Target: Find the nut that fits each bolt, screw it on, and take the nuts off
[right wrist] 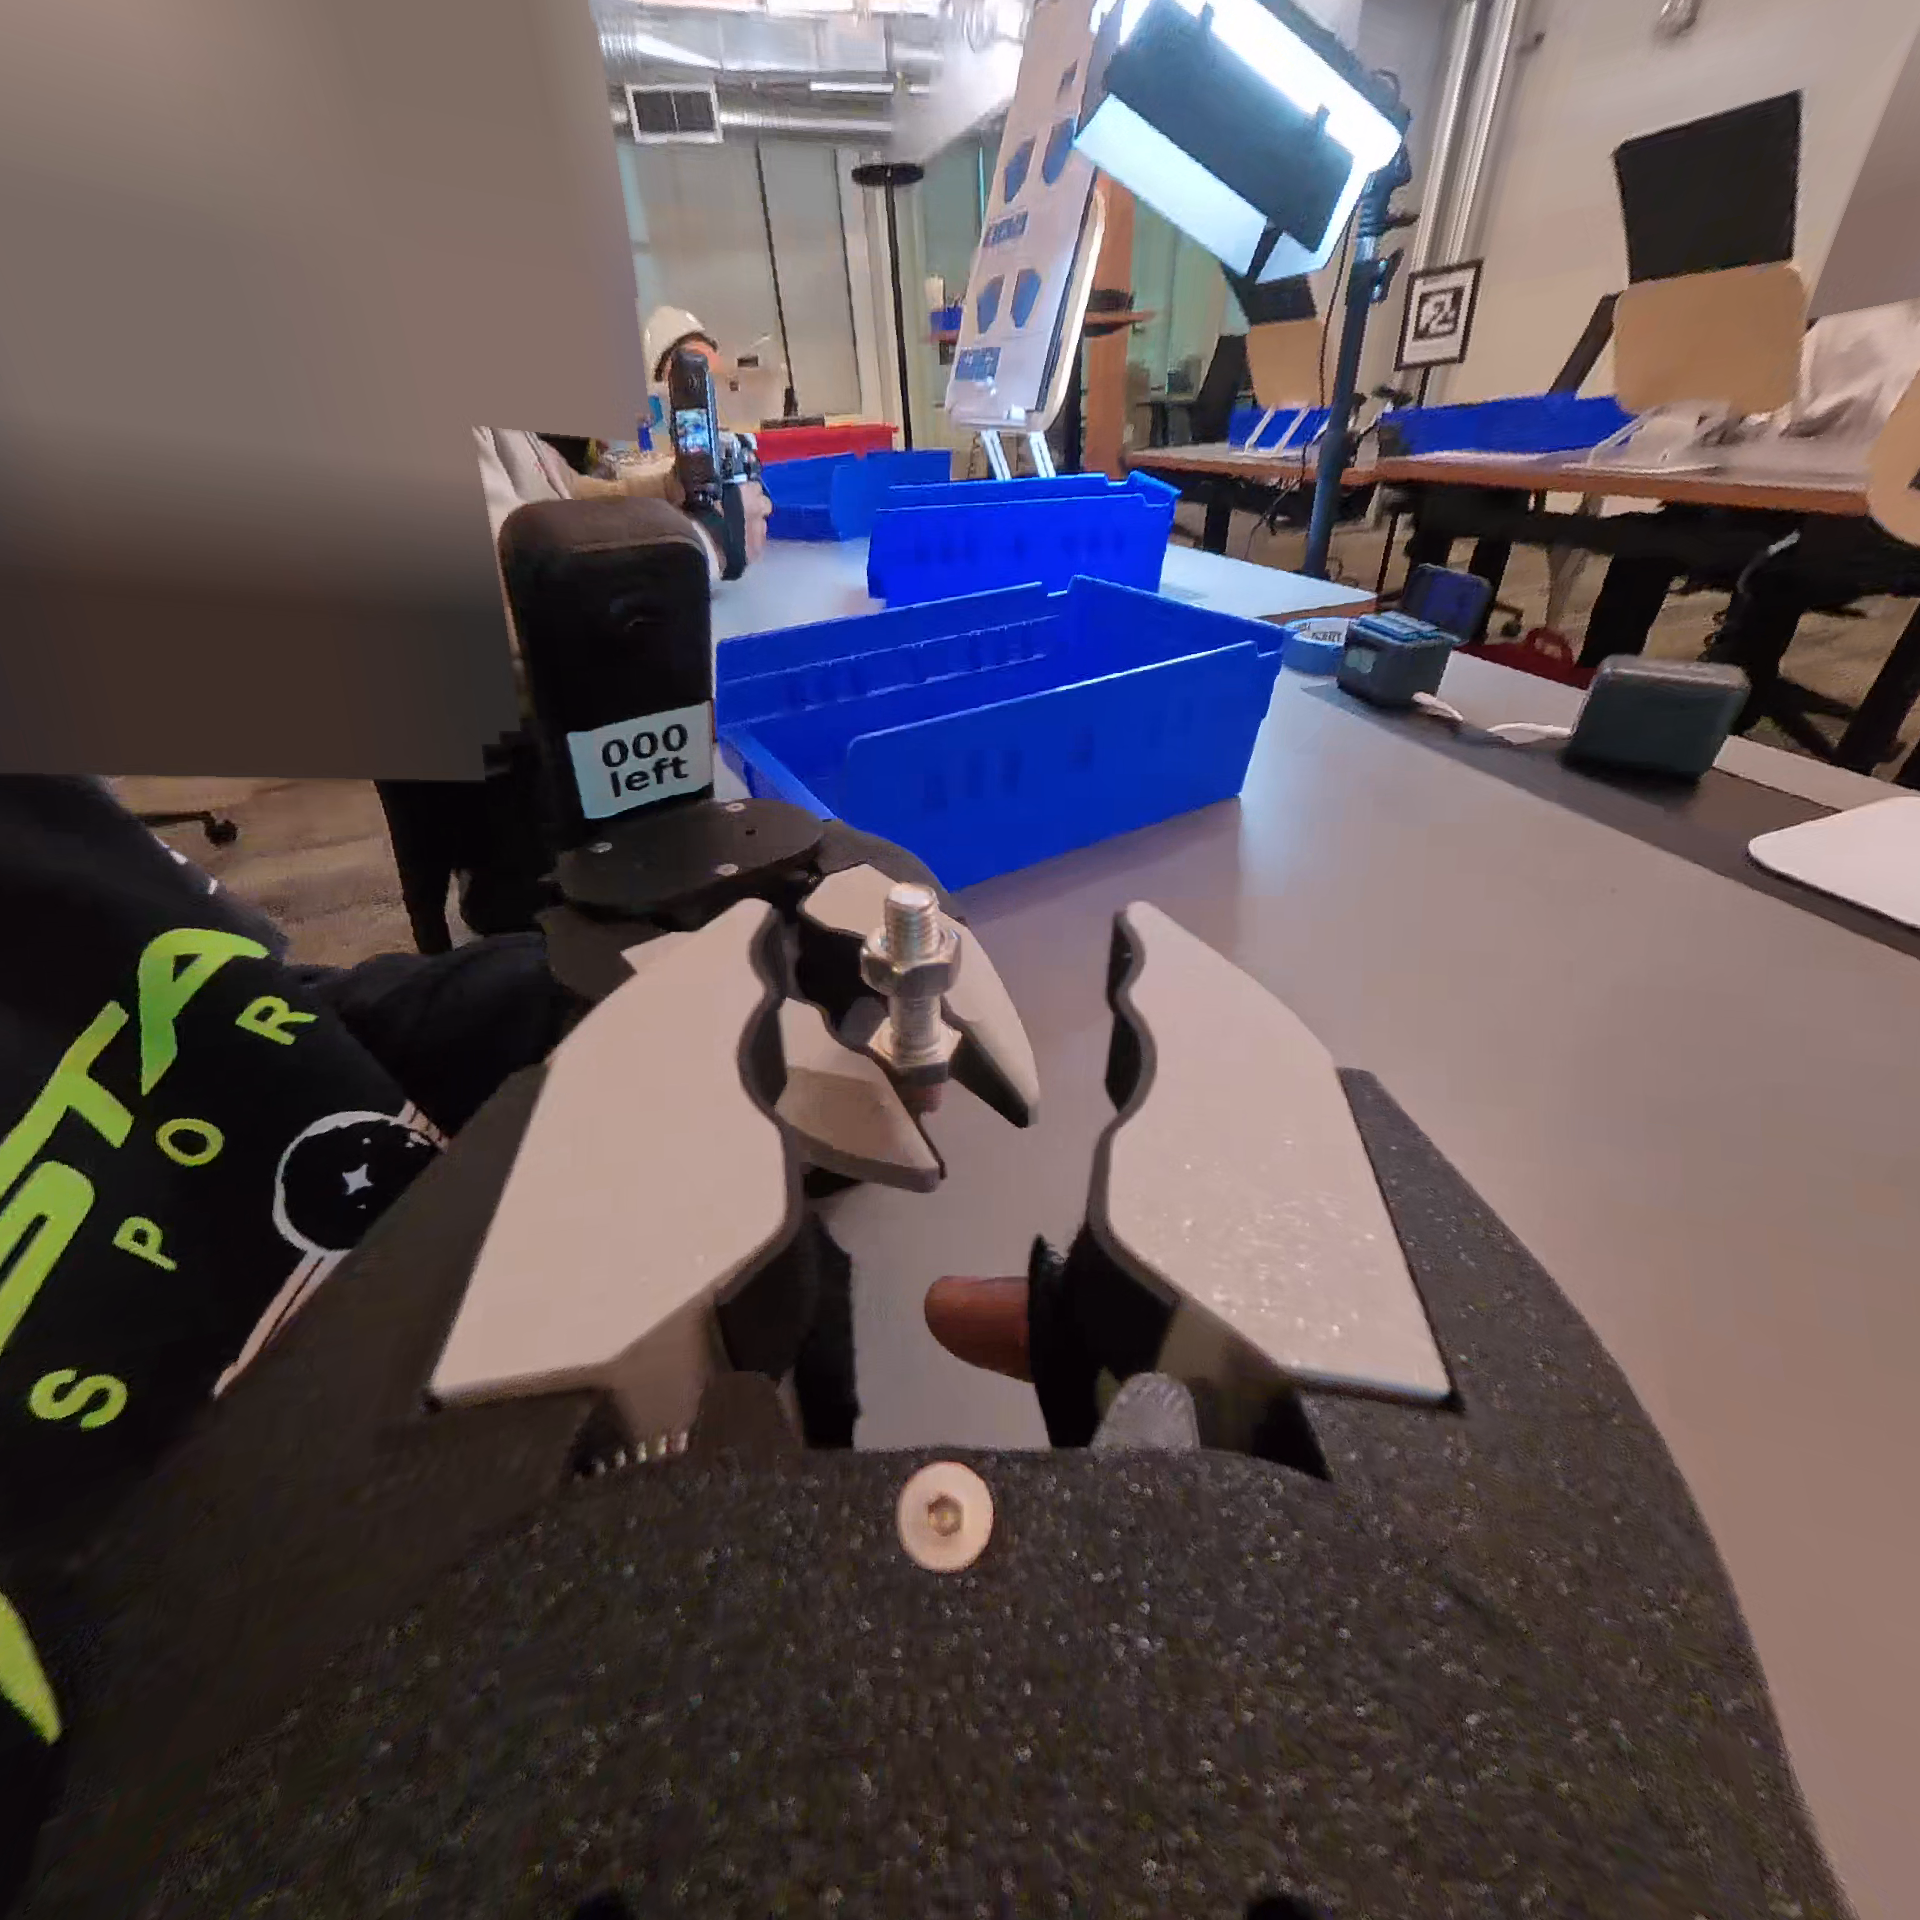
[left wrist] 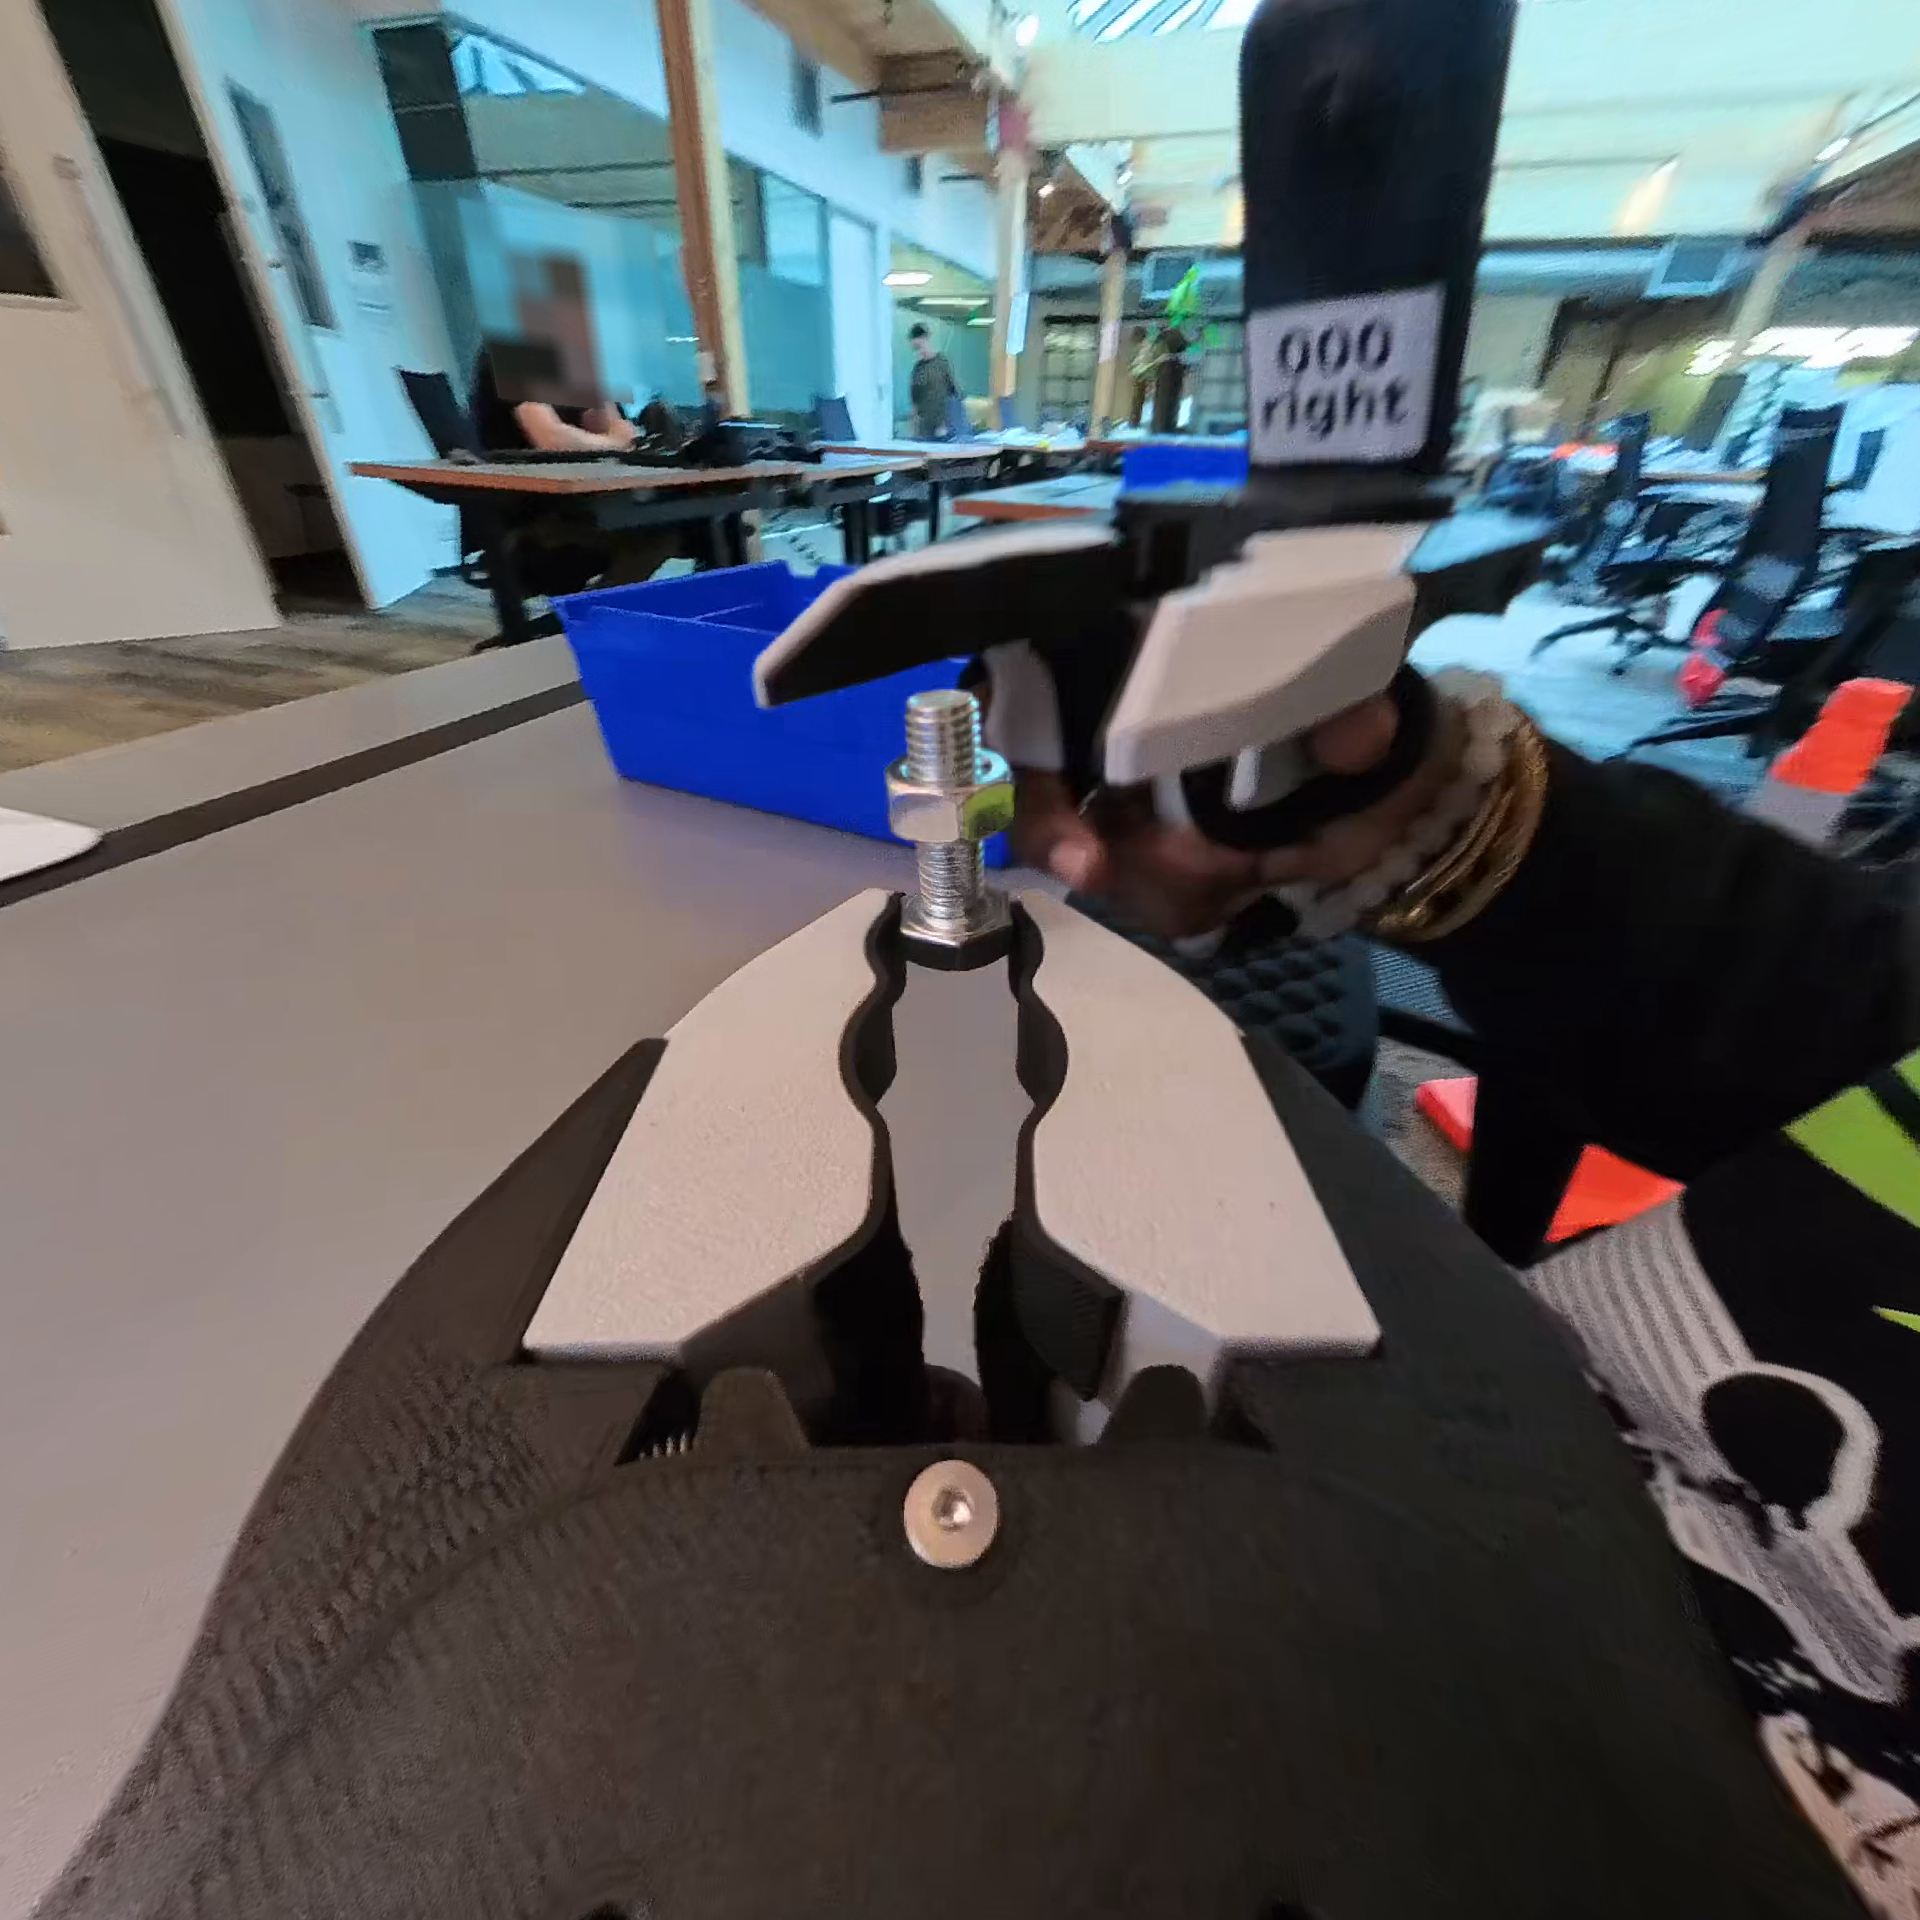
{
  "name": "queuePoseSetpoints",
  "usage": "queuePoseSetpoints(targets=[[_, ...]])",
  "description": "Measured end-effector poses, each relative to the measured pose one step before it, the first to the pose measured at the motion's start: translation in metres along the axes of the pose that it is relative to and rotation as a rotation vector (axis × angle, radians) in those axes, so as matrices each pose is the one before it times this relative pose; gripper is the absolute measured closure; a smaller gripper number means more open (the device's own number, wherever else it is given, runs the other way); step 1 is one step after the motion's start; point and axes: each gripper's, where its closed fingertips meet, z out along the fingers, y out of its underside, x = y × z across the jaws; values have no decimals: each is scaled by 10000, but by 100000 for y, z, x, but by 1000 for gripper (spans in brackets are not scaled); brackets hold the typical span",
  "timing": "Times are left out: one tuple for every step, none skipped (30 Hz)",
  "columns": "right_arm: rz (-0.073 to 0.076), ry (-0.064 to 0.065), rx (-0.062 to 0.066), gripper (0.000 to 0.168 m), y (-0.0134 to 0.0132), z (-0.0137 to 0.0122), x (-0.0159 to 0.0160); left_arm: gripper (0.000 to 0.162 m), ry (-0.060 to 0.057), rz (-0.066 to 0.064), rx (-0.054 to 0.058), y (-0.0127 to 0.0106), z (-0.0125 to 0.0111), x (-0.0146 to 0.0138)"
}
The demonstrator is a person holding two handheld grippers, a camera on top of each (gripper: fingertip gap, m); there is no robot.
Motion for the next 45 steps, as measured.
queuePoseSetpoints(targets=[[-25,40,105,104,390,165,-89,143,312,-154,60,13,-21,378],[-38,20,61,101,357,205,-130,143,227,-70,-5,66,33,332],[-30,3,48,101,262,224,-129,143,113,50,-27,72,52,244],[-9,20,28,101,176,213,-69,143,115,136,-54,91,65,272],[1,44,-6,101,137,174,24,143,85,137,-70,99,78,232],[-1,42,-15,102,86,103,76,143,64,110,-82,129,73,179],[-4,28,7,103,30,48,66,143,61,72,-63,101,59,151],[-12,0,6,104,2,-33,33,143,54,39,-24,41,26,110],[-27,-5,-21,106,38,-95,22,143,54,-2,13,-17,0,67],[-45,41,-23,108,32,-177,94,143,47,-36,40,-41,-33,33],[-48,58,22,108,-23,-247,111,143,30,-49,47,-50,-55,-17],[-34,19,61,107,-93,-319,54,143,20,-57,47,-51,-47,-20],[-19,-6,62,110,-87,-356,36,143,21,-59,52,-69,-56,-34],[-20,-1,68,111,-88,-402,40,143,17,-63,55,-73,-59,-27],[-26,-7,74,114,-78,-436,52,143,13,-72,40,-45,-48,-49],[-10,-3,87,119,-80,-454,69,143,-10,-64,38,-43,-49,-61],[21,117,80,132,-55,-475,256,143,-10,-48,39,-45,-48,-51],[10,274,73,143,-22,-448,511,143,63,-15,38,-52,-27,67],[-6,201,77,145,3,-378,391,143,-1,5,-1,1,-9,14],[24,42,51,146,19,-274,139,143,-28,8,-27,46,8,-29],[52,-38,29,145,22,-163,-20,143,16,7,-34,45,25,29],[40,-98,43,142,-9,-37,-172,143,-3,16,-31,42,32,11],[20,-149,60,136,-44,65,-293,143,-7,23,-37,59,27,1],[16,-159,49,130,-32,165,-330,143,-7,32,-42,67,33,21],[11,-179,21,124,4,264,-378,143,-18,40,-43,58,37,14],[4,-188,-6,119,57,347,-382,143,-20,50,-52,80,34,18],[5,-128,-36,116,109,412,-267,143,4,53,-79,114,55,57],[9,-72,-51,113,121,466,-178,143,-12,60,-96,134,83,40],[1,-67,-53,111,113,486,-154,143,28,72,-96,133,87,96],[-13,-62,-61,110,101,470,-163,143,29,80,-97,122,78,110],[-28,-28,-59,110,61,404,-101,143,12,75,-94,125,77,77],[-46,3,-51,110,55,339,-51,143,22,74,-83,109,71,96],[-65,13,-63,110,85,240,-18,143,34,70,-57,67,49,105],[-83,32,-98,111,146,154,34,143,9,54,-36,51,29,66],[-92,75,-122,111,191,47,113,143,14,33,-18,21,6,48],[-90,107,-105,112,175,-49,171,143,26,17,-2,2,-1,44],[-71,102,-53,113,98,-169,185,143,13,5,8,-9,-12,27],[-37,58,4,111,-3,-264,151,143,5,-11,4,-5,-2,0],[-14,39,24,111,-48,-348,121,143,-3,-31,5,-14,-7,-31],[-1,40,24,109,-49,-368,117,143,1,-42,20,-22,-18,-40],[-3,47,10,110,-22,-389,121,143,-3,-46,16,-16,-30,-46],[-16,59,32,111,-21,-414,142,143,-7,-42,31,-45,-34,-49],[-27,-3,49,113,-34,-445,47,143,1,-45,27,-31,-35,-37],[-21,-50,62,119,-33,-457,-16,143,-41,-48,29,-34,-30,-99],[11,16,55,125,3,-437,81,143,-21,-62,37,-43,-38,-81]])
